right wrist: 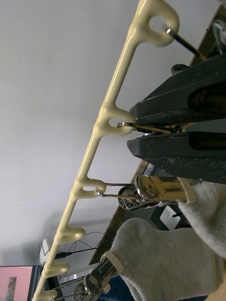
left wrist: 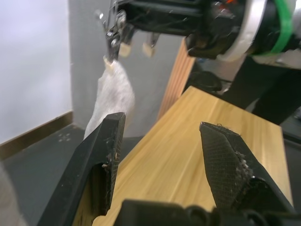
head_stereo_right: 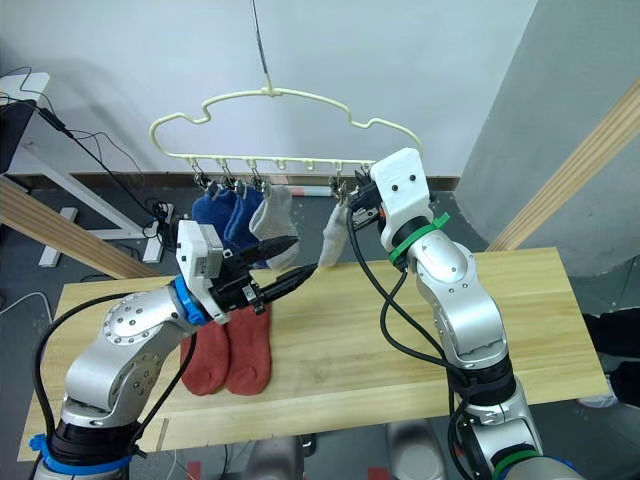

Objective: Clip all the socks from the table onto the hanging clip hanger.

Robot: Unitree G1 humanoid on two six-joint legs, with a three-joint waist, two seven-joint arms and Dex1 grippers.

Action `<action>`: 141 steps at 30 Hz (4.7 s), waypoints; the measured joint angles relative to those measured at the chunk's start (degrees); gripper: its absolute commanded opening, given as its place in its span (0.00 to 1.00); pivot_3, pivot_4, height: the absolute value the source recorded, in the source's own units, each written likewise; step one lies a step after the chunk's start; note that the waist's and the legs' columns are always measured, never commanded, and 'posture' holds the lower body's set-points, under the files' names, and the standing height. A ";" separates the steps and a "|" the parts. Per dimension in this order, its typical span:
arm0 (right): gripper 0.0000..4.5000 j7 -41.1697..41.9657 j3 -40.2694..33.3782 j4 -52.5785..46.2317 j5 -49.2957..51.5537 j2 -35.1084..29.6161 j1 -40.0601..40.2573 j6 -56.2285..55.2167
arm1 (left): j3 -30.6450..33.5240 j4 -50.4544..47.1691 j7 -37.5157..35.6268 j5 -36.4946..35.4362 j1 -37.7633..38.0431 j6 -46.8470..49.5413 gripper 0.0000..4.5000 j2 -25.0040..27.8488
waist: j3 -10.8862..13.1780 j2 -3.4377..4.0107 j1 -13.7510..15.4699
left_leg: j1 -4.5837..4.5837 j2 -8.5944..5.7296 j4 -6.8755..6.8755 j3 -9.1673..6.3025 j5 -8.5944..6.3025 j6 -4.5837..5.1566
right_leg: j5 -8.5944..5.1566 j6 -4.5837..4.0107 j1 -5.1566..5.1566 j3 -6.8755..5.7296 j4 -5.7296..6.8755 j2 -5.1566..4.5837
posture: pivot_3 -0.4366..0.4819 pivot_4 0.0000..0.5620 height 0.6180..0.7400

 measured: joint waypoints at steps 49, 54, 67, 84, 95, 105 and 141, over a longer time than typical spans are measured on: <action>0.00 0.16 -0.07 -0.87 0.20 -0.01 0.54 3.12 | -1.21 14.76 28.31 21.67 11.00 7.86 0.87 -17.28 | -0.34 -0.16 0.03 | 0.02 -0.09 0.08 0.02 0.04 0.05 | 0.02 -0.02 -0.13 0.02 0.35 -0.04 | 0.21 0.59 1.00; 0.00 0.18 -0.07 -0.87 0.20 -0.01 0.54 3.17 | -1.05 14.25 28.29 21.86 11.54 8.94 0.70 -16.83 | -0.34 -0.15 0.03 | 0.02 -0.08 0.08 0.04 0.04 0.05 | 0.02 -0.02 -0.13 0.04 0.33 -0.04 | 0.21 0.59 1.00; 0.00 1.20 -0.07 -0.87 0.21 -0.09 0.53 3.24 | 1.61 13.17 27.89 20.07 12.98 8.82 0.34 -18.03 | -0.34 -0.15 0.03 | 0.02 -0.08 0.05 0.03 0.03 0.05 | 0.02 -0.02 -0.13 0.04 0.31 -0.04 | 0.22 0.59 1.00; 0.00 1.72 -0.30 -0.88 0.19 -0.98 0.53 3.21 | -3.31 7.90 6.53 17.68 12.07 -15.60 0.00 -8.54 | -0.34 -0.15 0.22 | -0.02 -0.04 -0.01 0.11 0.04 0.05 | 0.02 -0.02 -0.23 0.11 0.24 -0.06 | 0.22 0.58 1.00; 0.00 2.27 -0.91 -1.16 0.27 -1.32 0.48 3.20 | -8.96 17.65 1.38 19.87 -2.13 -29.36 0.00 -13.13 | -0.35 -0.16 0.08 | -0.07 -0.12 0.01 0.12 0.03 0.06 | 0.03 -0.01 -0.24 0.09 0.21 -0.05 | 0.20 0.57 1.00; 0.00 2.21 -1.06 -1.42 0.25 -1.25 0.49 3.39 | -11.73 25.03 12.93 27.35 -7.56 -31.34 0.00 -22.76 | -0.35 -0.17 -0.06 | -0.09 -0.16 0.04 0.11 0.04 0.06 | 0.05 0.02 -0.24 0.09 0.24 -0.05 | 0.20 0.57 1.00; 0.00 1.66 -1.07 -2.01 1.21 0.26 0.48 5.44 | -13.77 35.33 32.07 40.44 -12.39 -41.28 0.00 -28.10 | -0.35 -0.17 -0.23 | -0.10 -0.17 0.06 0.10 0.04 0.06 | 0.05 0.03 -0.24 0.06 0.27 -0.04 | 0.19 0.56 1.00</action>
